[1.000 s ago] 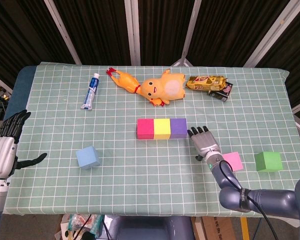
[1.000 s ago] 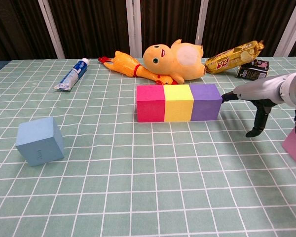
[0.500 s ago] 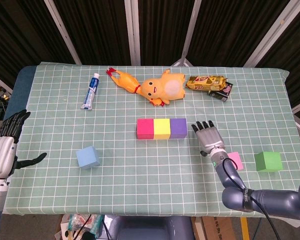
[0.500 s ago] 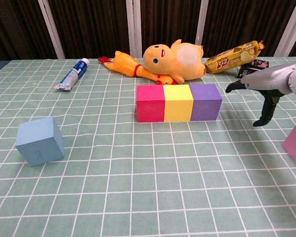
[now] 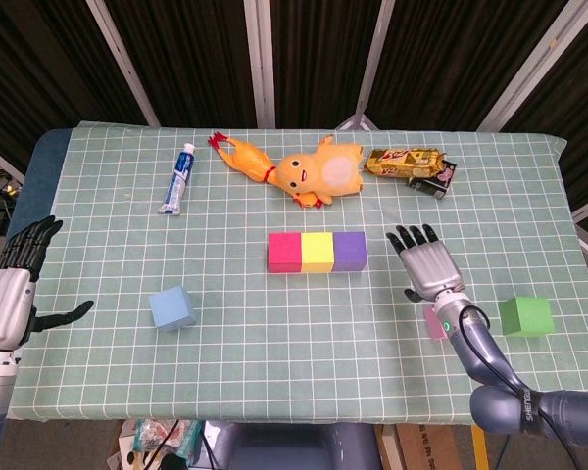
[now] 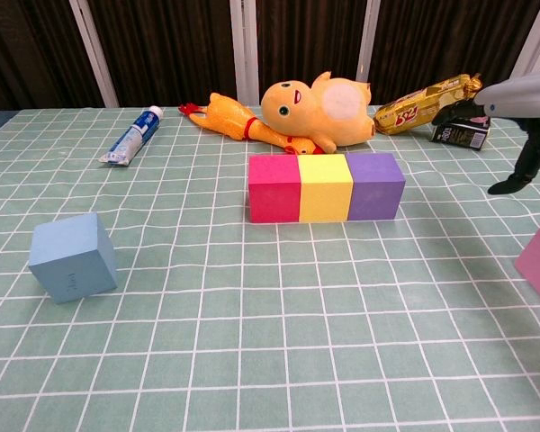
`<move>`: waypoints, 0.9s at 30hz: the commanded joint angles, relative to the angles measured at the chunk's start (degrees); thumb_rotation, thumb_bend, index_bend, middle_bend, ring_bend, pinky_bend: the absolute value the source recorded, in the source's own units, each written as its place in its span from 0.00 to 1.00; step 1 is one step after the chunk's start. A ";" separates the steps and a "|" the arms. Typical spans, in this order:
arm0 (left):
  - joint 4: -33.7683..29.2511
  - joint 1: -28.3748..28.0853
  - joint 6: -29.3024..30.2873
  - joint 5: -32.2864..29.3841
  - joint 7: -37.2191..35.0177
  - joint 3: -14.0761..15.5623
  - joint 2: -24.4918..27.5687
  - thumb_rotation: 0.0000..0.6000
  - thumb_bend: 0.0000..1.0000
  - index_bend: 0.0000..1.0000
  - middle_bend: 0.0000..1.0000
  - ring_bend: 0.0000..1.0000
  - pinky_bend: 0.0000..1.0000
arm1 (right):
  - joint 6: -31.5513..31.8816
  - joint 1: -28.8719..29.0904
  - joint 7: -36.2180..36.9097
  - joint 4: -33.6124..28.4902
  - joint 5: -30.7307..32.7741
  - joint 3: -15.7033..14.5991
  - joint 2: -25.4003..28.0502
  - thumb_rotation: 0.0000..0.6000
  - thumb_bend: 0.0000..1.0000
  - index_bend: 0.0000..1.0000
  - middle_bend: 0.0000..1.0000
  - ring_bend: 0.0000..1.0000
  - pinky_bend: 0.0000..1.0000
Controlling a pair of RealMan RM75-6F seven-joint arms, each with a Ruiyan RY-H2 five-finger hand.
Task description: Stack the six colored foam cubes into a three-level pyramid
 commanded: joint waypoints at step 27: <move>-0.52 0.44 0.52 1.87 0.80 0.76 -0.12 1.00 0.11 0.00 0.02 0.00 0.02 | -3.08 -16.05 11.95 3.43 -23.72 -7.27 7.38 1.00 0.27 0.00 0.00 0.00 0.00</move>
